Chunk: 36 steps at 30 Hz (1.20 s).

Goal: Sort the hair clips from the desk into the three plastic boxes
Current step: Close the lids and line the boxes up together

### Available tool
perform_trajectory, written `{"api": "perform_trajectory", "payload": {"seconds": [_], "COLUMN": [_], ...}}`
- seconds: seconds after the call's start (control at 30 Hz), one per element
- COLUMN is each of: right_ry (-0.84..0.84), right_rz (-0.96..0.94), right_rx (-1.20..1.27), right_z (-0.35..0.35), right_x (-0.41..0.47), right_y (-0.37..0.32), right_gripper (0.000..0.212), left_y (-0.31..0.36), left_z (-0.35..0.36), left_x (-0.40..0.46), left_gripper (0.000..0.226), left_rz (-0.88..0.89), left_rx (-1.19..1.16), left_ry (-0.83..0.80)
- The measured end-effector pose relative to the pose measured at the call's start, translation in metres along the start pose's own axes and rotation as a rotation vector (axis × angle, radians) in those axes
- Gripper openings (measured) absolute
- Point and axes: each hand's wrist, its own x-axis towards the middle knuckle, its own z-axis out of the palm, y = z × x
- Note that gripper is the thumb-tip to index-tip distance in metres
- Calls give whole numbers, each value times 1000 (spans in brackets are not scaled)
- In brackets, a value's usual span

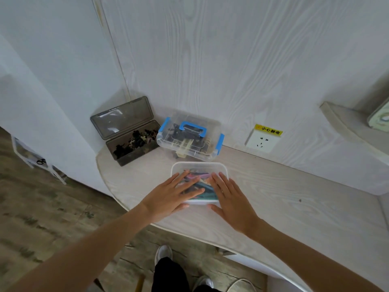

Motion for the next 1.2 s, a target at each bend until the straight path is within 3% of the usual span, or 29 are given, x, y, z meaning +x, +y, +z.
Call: {"api": "perform_trajectory", "payload": {"seconds": [0.4, 0.7, 0.9, 1.0, 1.2], "right_ry": [184, 72, 123, 201, 257], "right_rz": [-50, -61, -138, -168, -184], "right_rx": [25, -82, -181, -201, -184], "right_z": [16, 4, 7, 13, 21], "right_x": [3, -6, -7, -7, -3], "right_y": [0, -1, 3, 4, 7], "right_gripper": [60, 60, 55, 51, 62], "left_y": [8, 3, 8, 6, 8], "left_z": [12, -14, 5, 9, 14], "left_x": [-2, 12, 16, 16, 17], "left_gripper": [70, 57, 77, 75, 77], "left_rz": [-21, -8, -98, -68, -56], "left_rx": [34, -30, -22, -54, -99], "left_ry": [0, 13, -23, -18, 58]}}
